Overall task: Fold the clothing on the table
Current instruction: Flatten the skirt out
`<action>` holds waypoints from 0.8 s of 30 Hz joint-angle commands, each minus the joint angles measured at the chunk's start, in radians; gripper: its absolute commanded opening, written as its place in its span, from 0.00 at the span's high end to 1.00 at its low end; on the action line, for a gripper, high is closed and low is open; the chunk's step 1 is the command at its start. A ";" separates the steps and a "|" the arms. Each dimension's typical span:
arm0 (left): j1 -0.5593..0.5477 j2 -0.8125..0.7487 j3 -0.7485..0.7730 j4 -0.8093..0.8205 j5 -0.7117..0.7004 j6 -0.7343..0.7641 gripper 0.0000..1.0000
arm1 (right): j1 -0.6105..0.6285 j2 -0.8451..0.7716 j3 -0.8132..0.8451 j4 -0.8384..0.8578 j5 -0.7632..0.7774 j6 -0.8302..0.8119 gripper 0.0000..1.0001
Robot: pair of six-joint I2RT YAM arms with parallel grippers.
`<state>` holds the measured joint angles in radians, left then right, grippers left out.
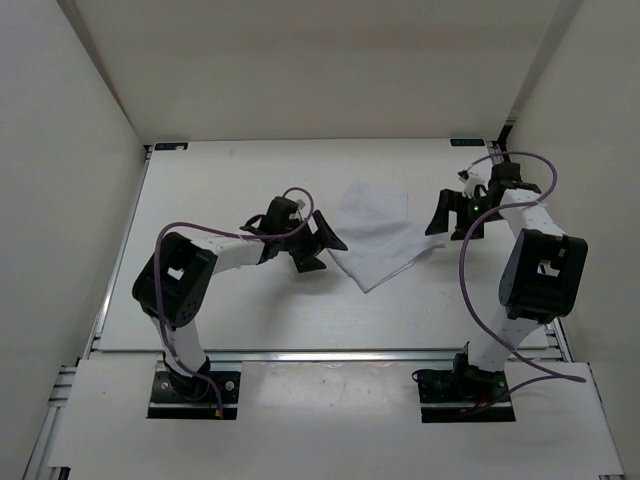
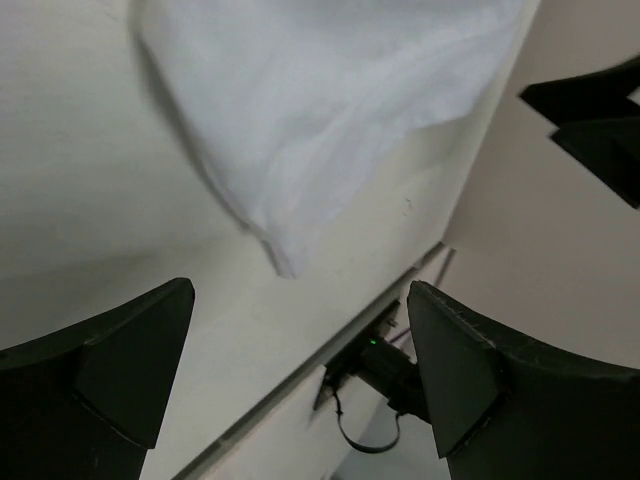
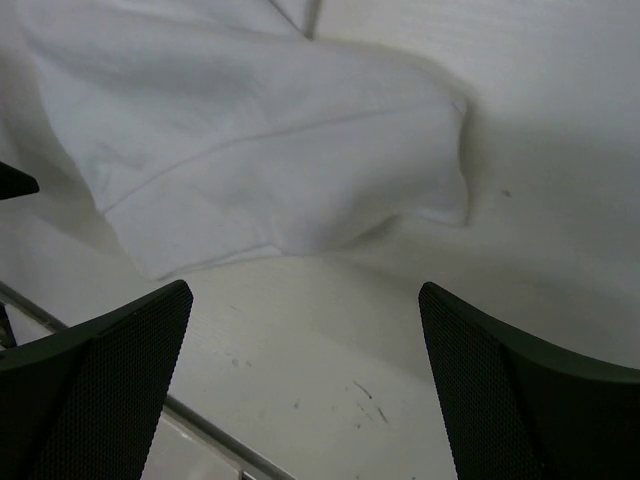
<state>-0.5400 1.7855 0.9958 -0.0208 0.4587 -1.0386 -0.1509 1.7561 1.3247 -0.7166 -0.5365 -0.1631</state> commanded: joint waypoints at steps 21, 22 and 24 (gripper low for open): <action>-0.158 0.189 0.215 -0.160 0.028 -0.107 0.01 | -0.085 0.017 -0.117 0.124 -0.008 0.049 0.00; -0.153 0.192 0.210 -0.168 0.031 -0.095 0.02 | -0.079 0.022 -0.124 0.140 -0.005 0.051 0.00; -0.144 0.187 0.186 -0.171 0.034 -0.084 0.10 | -0.072 0.034 -0.125 0.178 0.001 0.056 0.01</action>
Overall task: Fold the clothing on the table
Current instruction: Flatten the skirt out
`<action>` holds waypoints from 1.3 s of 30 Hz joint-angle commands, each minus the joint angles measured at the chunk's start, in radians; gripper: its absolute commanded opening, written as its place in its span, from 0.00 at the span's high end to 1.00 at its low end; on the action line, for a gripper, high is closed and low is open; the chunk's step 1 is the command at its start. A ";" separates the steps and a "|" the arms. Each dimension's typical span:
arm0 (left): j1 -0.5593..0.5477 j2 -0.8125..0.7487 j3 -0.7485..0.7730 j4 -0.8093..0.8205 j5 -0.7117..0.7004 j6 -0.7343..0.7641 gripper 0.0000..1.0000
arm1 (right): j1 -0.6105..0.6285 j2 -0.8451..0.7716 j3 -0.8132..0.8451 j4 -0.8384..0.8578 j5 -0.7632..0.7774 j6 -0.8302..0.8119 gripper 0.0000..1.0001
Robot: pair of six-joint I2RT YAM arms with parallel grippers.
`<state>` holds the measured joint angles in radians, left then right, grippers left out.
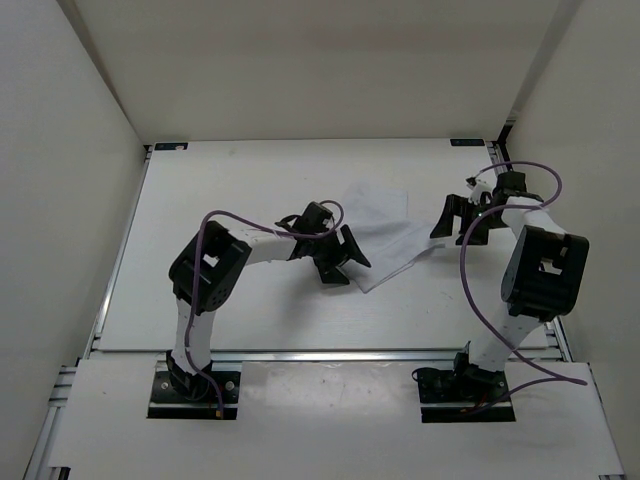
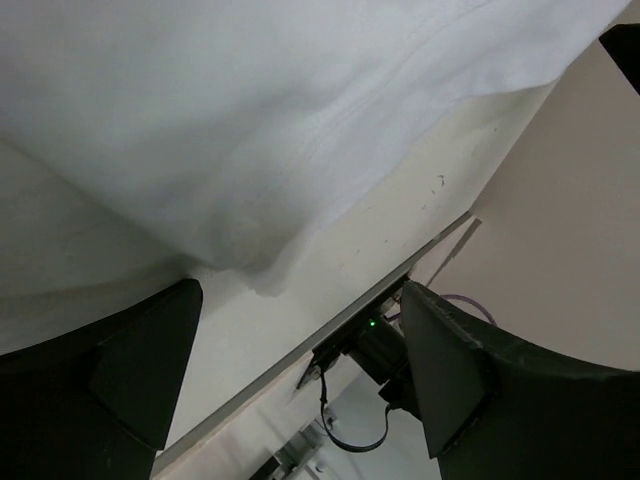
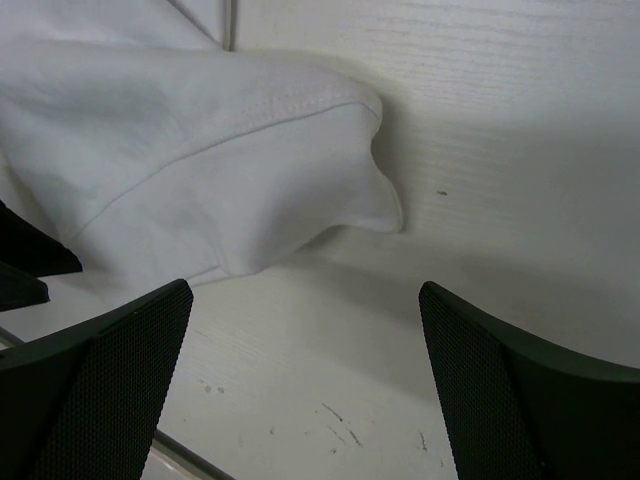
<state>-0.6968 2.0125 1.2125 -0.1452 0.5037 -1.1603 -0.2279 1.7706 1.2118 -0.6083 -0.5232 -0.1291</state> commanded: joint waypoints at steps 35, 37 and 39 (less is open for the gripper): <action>-0.004 0.018 -0.146 0.272 0.071 -0.168 0.88 | -0.030 0.271 0.123 0.050 -0.273 0.072 0.83; 0.006 0.025 -0.171 0.295 0.087 -0.188 1.00 | -0.021 0.267 0.138 0.048 -0.294 0.085 1.00; 0.020 -0.001 -0.186 0.273 0.058 -0.185 1.00 | -0.022 0.260 0.170 0.045 -0.339 0.112 1.00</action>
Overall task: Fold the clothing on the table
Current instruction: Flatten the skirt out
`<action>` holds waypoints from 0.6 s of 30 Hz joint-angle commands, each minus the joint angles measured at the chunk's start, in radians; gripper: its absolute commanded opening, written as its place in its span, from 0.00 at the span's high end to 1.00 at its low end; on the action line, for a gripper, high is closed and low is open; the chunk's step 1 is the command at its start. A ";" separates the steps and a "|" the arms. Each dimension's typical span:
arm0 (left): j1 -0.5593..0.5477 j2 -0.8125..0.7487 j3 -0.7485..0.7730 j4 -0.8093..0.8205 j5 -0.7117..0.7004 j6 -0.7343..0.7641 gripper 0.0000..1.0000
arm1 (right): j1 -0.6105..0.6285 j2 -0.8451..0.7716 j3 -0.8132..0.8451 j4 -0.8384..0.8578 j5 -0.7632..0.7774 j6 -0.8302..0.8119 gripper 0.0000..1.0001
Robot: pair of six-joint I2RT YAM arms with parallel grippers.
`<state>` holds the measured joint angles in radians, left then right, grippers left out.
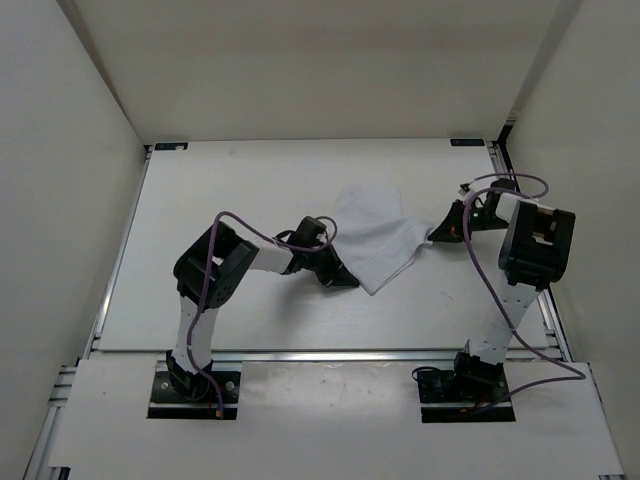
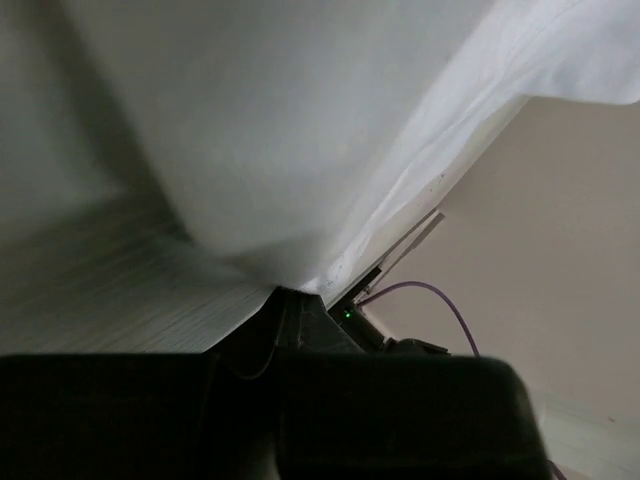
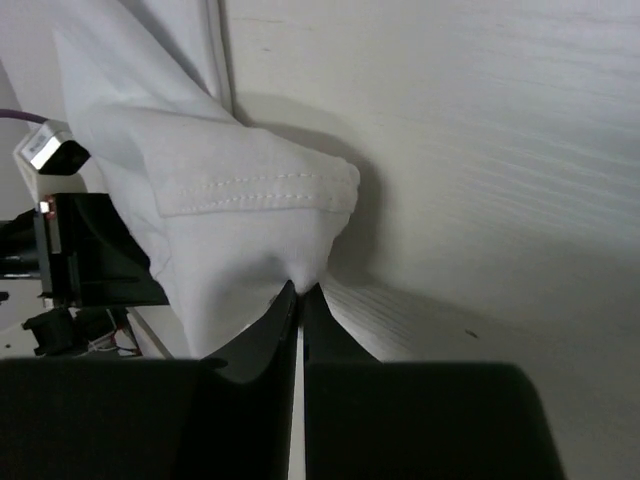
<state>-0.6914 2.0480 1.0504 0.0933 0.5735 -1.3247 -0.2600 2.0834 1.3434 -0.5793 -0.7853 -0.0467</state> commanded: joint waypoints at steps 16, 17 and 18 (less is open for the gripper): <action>0.451 0.003 0.742 -0.167 0.023 0.196 1.00 | 0.086 -0.036 0.546 0.340 -0.385 0.476 1.00; 0.451 0.021 0.779 -0.176 0.022 0.193 1.00 | 0.099 -0.033 0.572 0.320 -0.364 0.449 1.00; 0.445 0.030 0.786 -0.184 0.040 0.194 1.00 | 0.108 -0.036 0.579 0.297 -0.352 0.420 1.00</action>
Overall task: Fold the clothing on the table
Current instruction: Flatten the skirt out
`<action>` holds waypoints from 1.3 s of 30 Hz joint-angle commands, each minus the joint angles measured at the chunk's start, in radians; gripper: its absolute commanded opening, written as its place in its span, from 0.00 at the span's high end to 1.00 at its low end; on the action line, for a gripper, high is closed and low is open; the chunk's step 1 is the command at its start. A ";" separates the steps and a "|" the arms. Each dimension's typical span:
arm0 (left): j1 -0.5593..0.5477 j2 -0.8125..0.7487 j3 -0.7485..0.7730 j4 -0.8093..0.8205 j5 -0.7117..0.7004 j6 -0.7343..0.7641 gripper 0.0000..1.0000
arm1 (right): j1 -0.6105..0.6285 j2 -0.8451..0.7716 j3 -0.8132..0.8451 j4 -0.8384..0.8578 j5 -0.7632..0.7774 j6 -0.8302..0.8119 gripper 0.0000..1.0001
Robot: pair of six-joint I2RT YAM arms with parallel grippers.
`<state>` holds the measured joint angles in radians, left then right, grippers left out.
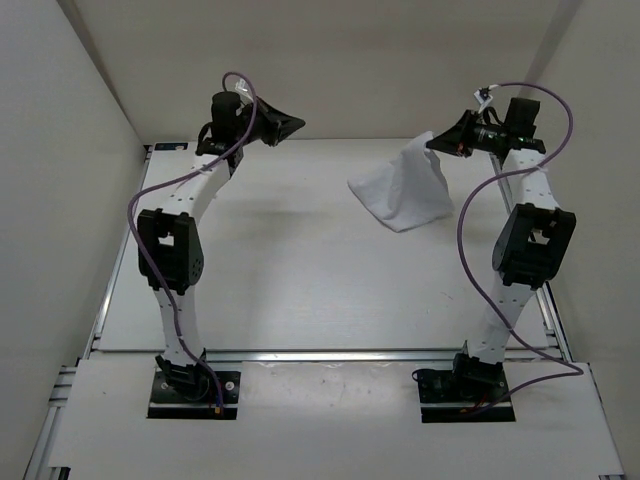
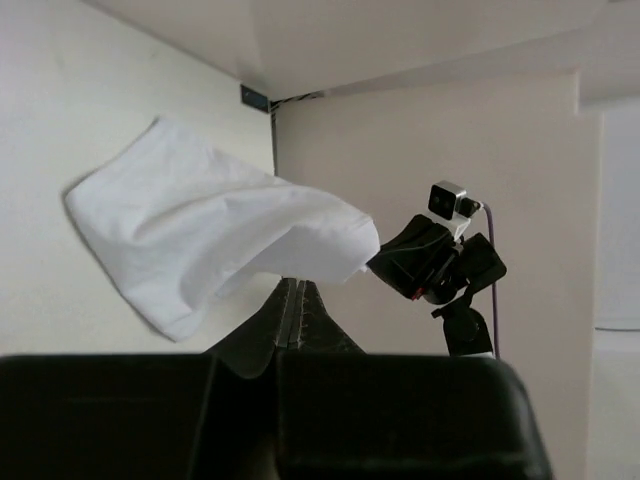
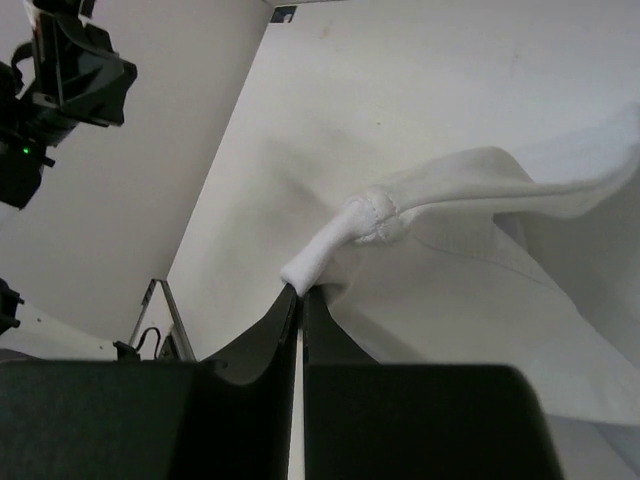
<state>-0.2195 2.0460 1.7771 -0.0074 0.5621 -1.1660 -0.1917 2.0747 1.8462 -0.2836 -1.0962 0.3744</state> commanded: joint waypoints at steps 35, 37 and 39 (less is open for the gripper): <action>-0.207 -0.688 -1.036 0.460 -0.039 -0.008 0.02 | 0.601 -0.067 0.574 -0.129 0.467 -0.226 1.00; -0.190 -0.746 -1.079 0.454 -0.082 0.005 0.01 | 0.624 -0.073 0.578 -0.128 0.492 -0.230 1.00; -0.173 -0.796 -1.110 0.413 -0.114 0.035 0.01 | 0.643 -0.086 0.573 -0.143 0.512 -0.235 0.99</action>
<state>-0.4149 1.3254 0.7006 0.4217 0.5064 -1.1744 0.4332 2.0804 2.4054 -0.4904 -0.6579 0.1501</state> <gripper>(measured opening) 0.987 0.012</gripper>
